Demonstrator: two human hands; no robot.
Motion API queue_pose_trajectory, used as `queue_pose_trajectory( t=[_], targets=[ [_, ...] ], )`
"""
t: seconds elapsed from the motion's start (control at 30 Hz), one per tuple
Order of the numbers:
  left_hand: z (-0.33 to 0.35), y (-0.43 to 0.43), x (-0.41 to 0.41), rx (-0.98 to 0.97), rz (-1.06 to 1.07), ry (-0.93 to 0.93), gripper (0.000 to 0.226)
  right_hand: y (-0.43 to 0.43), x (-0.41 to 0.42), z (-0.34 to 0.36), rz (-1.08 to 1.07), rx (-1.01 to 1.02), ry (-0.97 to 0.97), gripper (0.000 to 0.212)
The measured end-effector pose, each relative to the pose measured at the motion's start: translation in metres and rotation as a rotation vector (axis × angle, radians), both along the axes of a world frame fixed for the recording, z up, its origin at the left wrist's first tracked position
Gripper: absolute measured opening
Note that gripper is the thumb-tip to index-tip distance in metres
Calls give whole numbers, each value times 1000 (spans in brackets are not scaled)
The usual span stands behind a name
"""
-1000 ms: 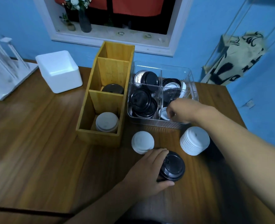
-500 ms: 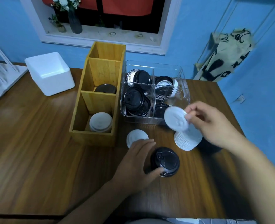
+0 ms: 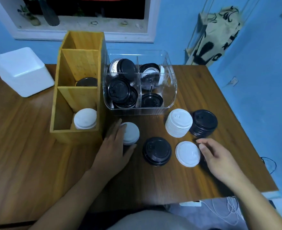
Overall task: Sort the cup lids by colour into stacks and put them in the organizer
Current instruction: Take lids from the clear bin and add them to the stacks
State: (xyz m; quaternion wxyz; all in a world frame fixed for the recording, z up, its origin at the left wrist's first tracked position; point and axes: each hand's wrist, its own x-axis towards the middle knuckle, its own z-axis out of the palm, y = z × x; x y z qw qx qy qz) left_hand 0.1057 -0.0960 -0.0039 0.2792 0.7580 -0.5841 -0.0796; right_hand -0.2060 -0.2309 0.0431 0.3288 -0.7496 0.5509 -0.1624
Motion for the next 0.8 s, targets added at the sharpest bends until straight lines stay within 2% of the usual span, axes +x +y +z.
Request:
queue_pose_trajectory(
  t=[0.1,0.2,0.3,0.37,0.43,0.53,0.63,0.8],
  targets=[
    [-1,-1,-1,22,21,20,78,14,6,2,27,-134,225,45],
    [-2,-2,0,27,39,40,78,22,12,-4,132,-216,390,60],
    [-1,-2,1,17,32,47,74,20,7,-5,294,-96,235,66],
    [0,-1,1,22,35,50,75,19,1,1,407,9,109,78],
    [0,-1,1,26,43,62,79,21,-4,4,390,15,49,81],
    [0,0,2,26,37,74,87,32,-1,1,195,-146,116,64],
    [1,0,2,29,34,93,91,40,9,-9,150,-218,226,77],
    [-1,0,3,9,31,90,88,37,3,-7,278,-18,89,91]
  ],
)
